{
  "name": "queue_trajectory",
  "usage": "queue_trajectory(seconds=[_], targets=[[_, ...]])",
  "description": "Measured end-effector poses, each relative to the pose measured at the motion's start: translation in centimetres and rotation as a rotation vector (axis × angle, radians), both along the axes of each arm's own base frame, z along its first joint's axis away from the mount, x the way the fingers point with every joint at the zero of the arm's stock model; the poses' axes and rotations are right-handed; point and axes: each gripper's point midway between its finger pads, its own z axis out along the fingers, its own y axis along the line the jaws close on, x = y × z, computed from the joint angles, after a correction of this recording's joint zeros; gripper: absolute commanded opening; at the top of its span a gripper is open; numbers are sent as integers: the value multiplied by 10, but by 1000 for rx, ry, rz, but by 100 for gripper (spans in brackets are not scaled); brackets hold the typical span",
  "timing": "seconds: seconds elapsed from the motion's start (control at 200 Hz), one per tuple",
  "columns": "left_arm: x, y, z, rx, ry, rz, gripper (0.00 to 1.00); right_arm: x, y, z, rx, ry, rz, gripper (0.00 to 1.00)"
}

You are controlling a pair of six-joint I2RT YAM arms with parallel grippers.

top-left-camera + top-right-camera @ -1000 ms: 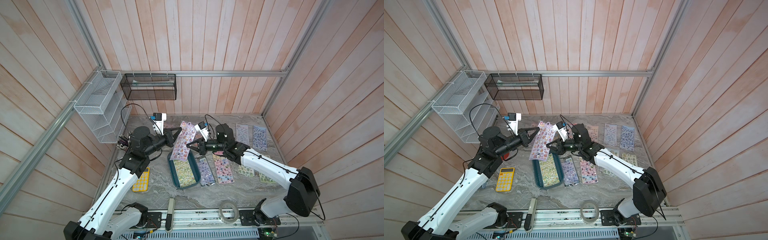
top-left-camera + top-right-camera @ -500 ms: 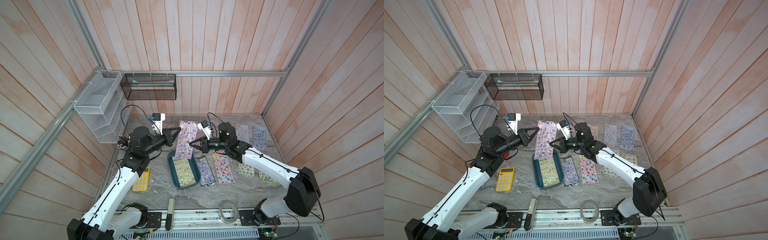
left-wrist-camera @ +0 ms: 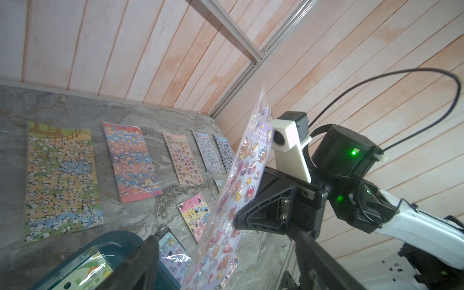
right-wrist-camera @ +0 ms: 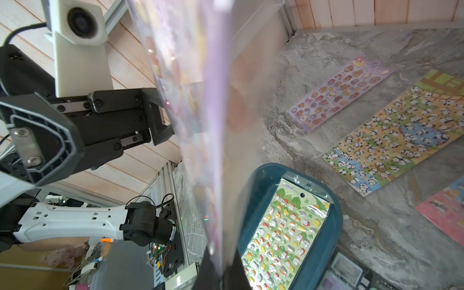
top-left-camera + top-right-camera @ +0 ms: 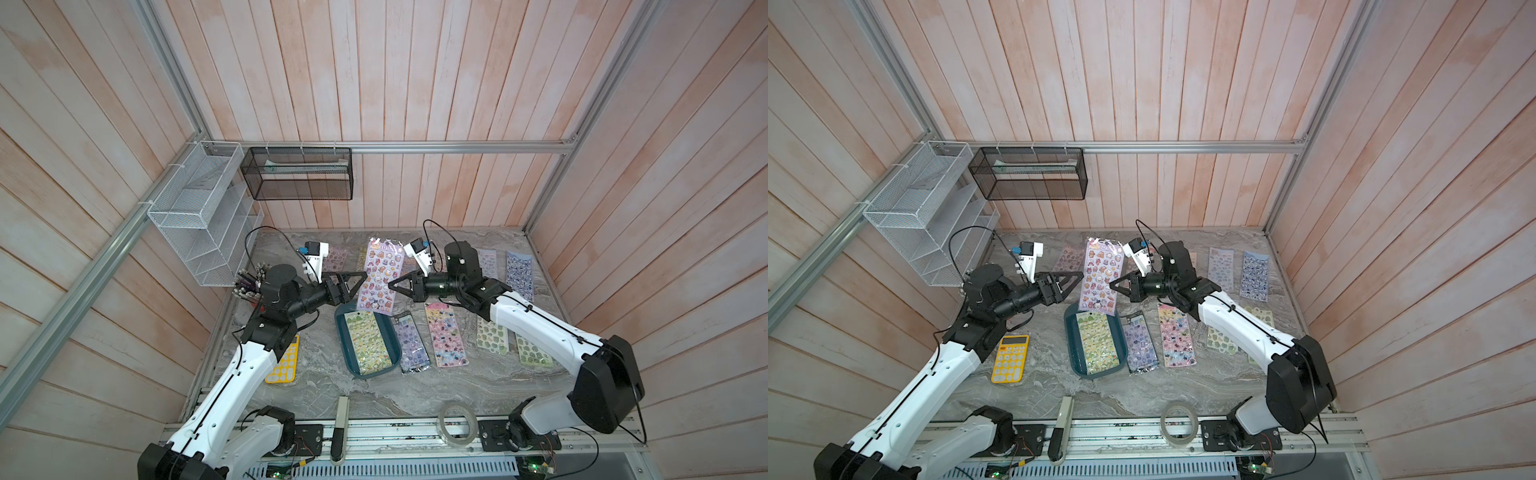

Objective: Take the stickers out of the storage box
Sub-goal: Pick up the sticker from the storage box, then place the sticker at the center of the board.

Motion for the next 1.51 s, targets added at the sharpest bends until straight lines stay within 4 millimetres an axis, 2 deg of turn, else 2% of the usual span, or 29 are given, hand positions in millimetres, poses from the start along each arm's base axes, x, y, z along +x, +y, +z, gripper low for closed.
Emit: queue_trajectory(seconds=[0.12, 0.185, 0.215, 0.295, 0.33, 0.37, 0.43, 0.48, 0.54, 0.615, 0.71, 0.795, 0.955, 1.045, 1.16, 1.33, 1.505], targets=[[3, -9, -11, -8, 40, -49, 87, -1, 4, -5, 1, 18, 29, 0], [4, -15, -18, -9, 65, -74, 77, -1, 7, -11, -1, 36, 45, 0], [4, -19, -21, -9, 76, -87, 65, 0, 8, -14, -4, 45, 51, 0], [5, -27, -28, -2, 96, -116, 20, 0, 10, -21, -10, 66, 61, 0], [6, -29, -31, 1, 104, -121, 8, -1, 10, -22, -10, 69, 64, 0], [7, -30, -33, 3, 111, -121, 0, -1, 10, -22, -10, 71, 67, 0], [10, -29, -33, 15, 108, -110, 0, -2, 10, -20, -7, 67, 72, 2], [12, -28, -33, 23, 112, -95, 0, -1, 11, -19, -5, 62, 71, 10], [14, -25, -33, 35, 119, -75, 0, 0, 11, -17, -5, 49, 70, 30], [18, -16, -36, 51, 142, -29, 0, 3, 10, -18, -13, 43, 54, 48], [22, 9, -43, 84, 188, 68, 0, 8, 7, -21, -38, 25, 20, 62], [18, 35, -51, 127, 234, 160, 0, 14, 3, -21, -60, 6, -26, 66], [-2, 81, -64, 235, 312, 327, 0, 20, -14, -5, -74, -88, -132, 95], [-14, 103, -74, 305, 362, 405, 0, 21, -26, 5, -78, -145, -200, 98], [-28, 122, -99, 402, 459, 458, 0, 25, -34, 13, -84, -187, -252, 100], [-39, 128, -133, 487, 589, 440, 0, 31, -38, 10, -108, -200, -287, 100], [-42, 130, -158, 536, 693, 416, 0, 34, -41, 2, -128, -198, -308, 100]])
